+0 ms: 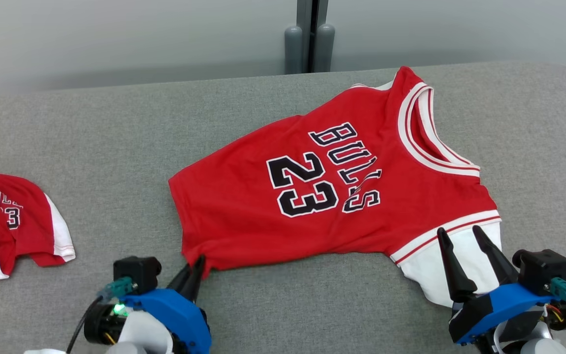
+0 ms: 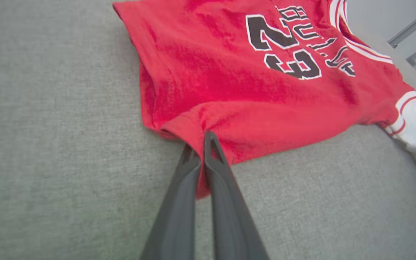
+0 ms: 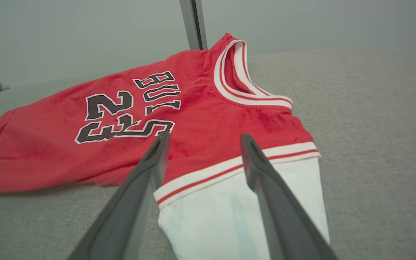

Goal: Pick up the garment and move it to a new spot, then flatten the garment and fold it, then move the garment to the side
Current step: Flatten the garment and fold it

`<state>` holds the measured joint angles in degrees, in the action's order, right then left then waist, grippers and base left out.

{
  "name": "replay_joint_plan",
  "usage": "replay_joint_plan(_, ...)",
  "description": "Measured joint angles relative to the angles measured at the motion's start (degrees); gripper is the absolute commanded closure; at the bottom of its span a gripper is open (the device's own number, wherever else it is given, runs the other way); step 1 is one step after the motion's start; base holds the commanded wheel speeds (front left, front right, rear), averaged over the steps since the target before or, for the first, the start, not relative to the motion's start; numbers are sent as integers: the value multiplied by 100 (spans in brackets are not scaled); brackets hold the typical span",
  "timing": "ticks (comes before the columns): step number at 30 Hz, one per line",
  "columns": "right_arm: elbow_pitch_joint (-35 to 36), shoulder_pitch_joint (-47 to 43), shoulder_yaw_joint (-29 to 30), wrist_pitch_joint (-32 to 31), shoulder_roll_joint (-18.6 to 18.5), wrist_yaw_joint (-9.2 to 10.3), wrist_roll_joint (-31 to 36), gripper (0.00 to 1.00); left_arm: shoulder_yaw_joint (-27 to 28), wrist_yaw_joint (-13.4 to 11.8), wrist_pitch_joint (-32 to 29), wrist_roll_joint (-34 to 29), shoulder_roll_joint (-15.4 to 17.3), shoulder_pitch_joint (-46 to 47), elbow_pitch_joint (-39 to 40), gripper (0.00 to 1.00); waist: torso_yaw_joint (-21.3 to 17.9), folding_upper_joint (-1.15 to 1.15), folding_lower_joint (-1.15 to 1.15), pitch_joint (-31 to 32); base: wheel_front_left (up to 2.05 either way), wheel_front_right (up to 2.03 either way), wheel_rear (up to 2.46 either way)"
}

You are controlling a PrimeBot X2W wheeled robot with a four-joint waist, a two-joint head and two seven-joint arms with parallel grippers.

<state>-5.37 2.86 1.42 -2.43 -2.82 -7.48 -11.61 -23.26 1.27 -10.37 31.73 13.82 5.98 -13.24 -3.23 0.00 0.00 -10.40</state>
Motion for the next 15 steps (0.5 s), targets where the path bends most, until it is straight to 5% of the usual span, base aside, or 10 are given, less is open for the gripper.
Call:
replay_joint_plan(12,-19,172,-177,-3,0,0,-51,0,659,-214,34,555,-234,1126,-1133,96,-66,0,0,-197,0,0,0)
replay_joint_plan(13,-34,174,-192,-4,0,0,-51,0,658,-219,37,550,-235,1195,-1245,5,-85,0,0,-200,0,0,0)
replay_joint_plan(15,-45,187,-179,-1,0,0,-51,0,699,-205,180,550,-249,1280,-1362,0,-107,0,0,-193,0,0,0)
